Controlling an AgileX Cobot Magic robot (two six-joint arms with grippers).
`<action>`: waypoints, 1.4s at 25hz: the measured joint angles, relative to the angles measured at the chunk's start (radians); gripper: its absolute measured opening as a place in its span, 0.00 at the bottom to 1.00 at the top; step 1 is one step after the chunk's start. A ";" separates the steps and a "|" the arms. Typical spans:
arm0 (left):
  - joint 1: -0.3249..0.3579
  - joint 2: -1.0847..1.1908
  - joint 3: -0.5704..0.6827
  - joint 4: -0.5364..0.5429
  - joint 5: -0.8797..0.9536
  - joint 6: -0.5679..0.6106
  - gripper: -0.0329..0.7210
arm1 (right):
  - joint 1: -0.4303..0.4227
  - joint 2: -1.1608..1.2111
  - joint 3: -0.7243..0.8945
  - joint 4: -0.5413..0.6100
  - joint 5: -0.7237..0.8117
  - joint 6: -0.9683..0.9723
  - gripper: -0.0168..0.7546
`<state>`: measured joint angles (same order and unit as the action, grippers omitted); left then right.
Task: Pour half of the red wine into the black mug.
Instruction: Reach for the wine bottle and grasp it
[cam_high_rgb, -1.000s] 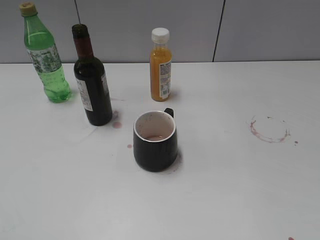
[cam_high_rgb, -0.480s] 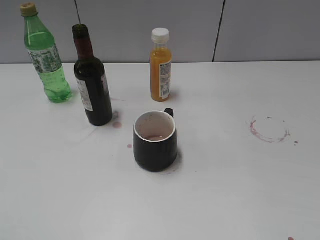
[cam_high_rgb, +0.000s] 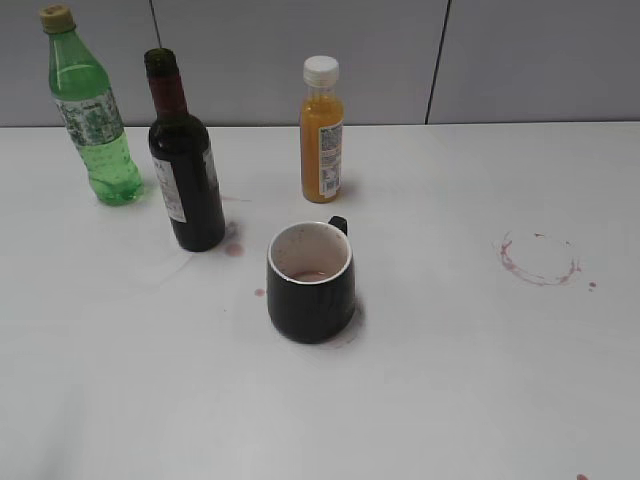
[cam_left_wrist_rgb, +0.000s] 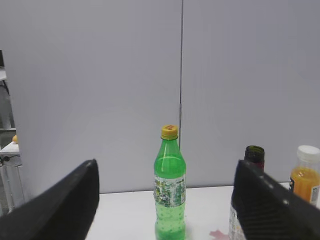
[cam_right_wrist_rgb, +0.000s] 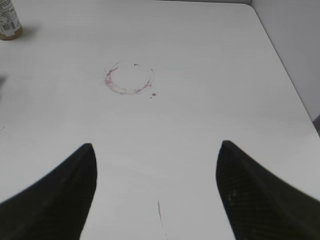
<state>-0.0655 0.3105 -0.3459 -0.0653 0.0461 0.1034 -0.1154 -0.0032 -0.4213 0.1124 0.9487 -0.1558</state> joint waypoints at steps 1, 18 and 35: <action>-0.002 0.040 0.001 0.000 -0.036 0.000 0.87 | 0.000 0.000 0.000 0.000 0.000 0.000 0.75; -0.199 0.817 0.008 0.029 -0.734 0.002 0.84 | 0.000 0.000 0.000 0.000 0.000 0.000 0.75; -0.202 1.403 -0.009 0.153 -1.212 0.002 0.91 | 0.000 0.000 0.000 0.000 0.000 0.000 0.75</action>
<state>-0.2671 1.7132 -0.3553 0.0874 -1.1662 0.1059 -0.1154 -0.0032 -0.4213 0.1126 0.9487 -0.1558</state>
